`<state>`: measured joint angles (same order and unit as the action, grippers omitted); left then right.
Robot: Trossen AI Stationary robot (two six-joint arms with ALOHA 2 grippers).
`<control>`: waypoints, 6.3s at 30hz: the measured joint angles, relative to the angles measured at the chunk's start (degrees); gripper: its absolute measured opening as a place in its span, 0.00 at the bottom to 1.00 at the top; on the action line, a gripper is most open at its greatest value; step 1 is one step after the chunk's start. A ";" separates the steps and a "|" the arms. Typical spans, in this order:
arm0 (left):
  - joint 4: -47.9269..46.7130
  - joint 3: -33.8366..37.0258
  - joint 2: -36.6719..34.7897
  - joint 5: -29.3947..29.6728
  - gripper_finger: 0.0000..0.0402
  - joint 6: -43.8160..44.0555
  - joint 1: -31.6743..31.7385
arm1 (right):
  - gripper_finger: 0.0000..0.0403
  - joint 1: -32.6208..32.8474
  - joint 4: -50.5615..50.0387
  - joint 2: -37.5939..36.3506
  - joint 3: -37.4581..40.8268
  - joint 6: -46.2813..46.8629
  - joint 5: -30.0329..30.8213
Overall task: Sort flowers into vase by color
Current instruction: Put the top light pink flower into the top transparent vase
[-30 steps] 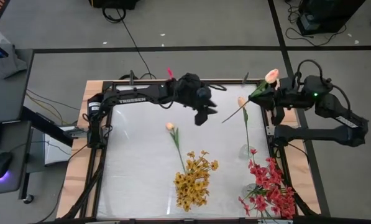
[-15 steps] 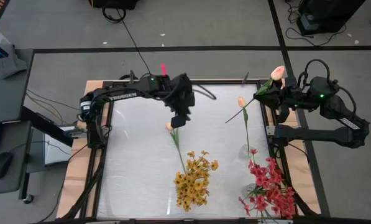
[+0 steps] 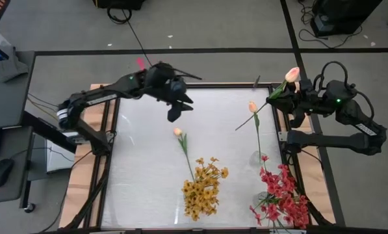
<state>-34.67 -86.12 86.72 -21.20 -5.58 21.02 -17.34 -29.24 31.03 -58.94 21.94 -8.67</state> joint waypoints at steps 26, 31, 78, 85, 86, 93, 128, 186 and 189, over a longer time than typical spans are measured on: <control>30.43 25.91 -10.69 0.95 0.40 19.99 -7.39 | 0.09 0.00 -8.52 -2.74 0.00 -2.81 -12.33; 30.68 25.91 -10.67 0.97 0.40 19.99 -7.37 | 0.09 0.00 -11.35 -4.76 0.00 -5.04 -14.77; 30.62 25.87 -10.61 0.99 0.40 19.84 -7.37 | 0.09 0.07 -30.23 -12.02 0.02 -8.60 -12.32; 30.63 25.87 -10.61 0.97 0.40 19.84 -7.37 | 0.09 0.07 -32.58 -12.00 0.61 -7.17 -8.12; 30.63 25.87 -10.61 0.98 0.40 19.84 -7.37 | 0.09 0.07 -32.55 -12.01 0.60 -7.12 -7.56; 30.62 25.87 -10.61 0.98 0.40 19.84 -7.37 | 0.09 0.07 -32.19 -12.26 3.20 -5.22 -7.29; 30.62 25.85 -10.61 0.99 0.40 19.86 -7.37 | 0.09 0.04 -36.90 -25.73 5.07 -2.14 -4.85; 30.64 25.85 -10.61 0.99 0.40 19.86 -7.39 | 0.09 0.00 -30.29 -30.71 16.63 0.41 -7.91; 30.64 25.85 -10.61 0.99 0.40 19.86 -7.37 | 0.09 0.00 -30.29 -30.71 16.63 0.43 -7.90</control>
<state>-4.03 -60.27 76.12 -20.21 14.28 13.64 -17.34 -59.53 0.32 -42.30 22.37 -16.57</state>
